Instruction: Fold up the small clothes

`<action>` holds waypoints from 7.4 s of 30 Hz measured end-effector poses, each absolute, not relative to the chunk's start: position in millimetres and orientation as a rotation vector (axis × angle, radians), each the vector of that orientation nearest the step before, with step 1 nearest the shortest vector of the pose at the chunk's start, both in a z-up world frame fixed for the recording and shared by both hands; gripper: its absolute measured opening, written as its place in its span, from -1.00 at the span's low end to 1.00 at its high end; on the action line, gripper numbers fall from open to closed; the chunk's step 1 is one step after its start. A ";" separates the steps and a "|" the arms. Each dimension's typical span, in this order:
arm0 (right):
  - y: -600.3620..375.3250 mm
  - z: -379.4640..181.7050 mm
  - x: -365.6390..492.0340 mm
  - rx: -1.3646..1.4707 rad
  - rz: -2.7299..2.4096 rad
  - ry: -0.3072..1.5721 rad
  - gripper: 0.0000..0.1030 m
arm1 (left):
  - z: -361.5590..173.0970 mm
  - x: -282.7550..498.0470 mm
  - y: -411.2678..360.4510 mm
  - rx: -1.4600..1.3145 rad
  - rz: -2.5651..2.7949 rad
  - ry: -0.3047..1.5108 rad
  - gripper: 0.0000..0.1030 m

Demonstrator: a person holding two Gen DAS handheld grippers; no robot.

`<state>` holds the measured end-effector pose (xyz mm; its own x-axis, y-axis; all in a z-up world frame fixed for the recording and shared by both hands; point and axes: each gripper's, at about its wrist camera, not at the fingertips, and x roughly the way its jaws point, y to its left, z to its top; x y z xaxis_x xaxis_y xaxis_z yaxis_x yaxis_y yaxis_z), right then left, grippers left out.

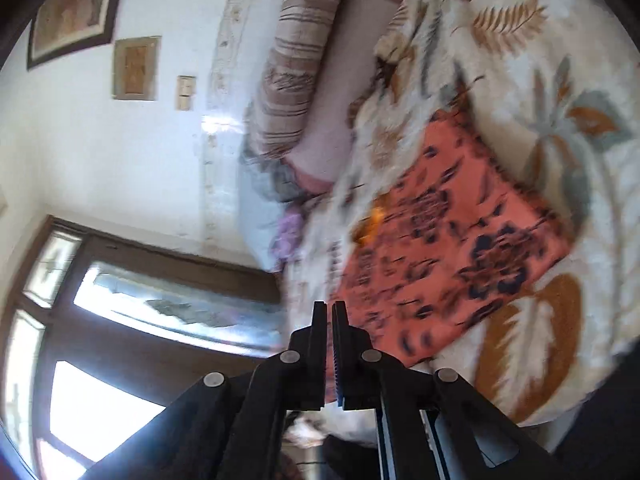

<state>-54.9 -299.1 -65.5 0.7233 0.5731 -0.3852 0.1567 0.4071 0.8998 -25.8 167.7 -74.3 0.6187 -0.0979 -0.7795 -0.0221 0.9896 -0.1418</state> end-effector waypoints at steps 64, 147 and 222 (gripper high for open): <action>-346.7 -124.0 184.2 0.659 0.091 1.085 0.59 | -125.0 49.5 142.9 -0.156 -0.054 0.975 0.40; -347.4 -167.3 -18.0 1.275 0.046 0.813 0.60 | -80.2 37.7 46.2 0.083 -0.130 0.929 0.35; 72.0 -102.8 85.5 0.247 0.479 1.194 -0.68 | -80.2 -37.7 288.4 -0.547 -0.090 0.766 0.58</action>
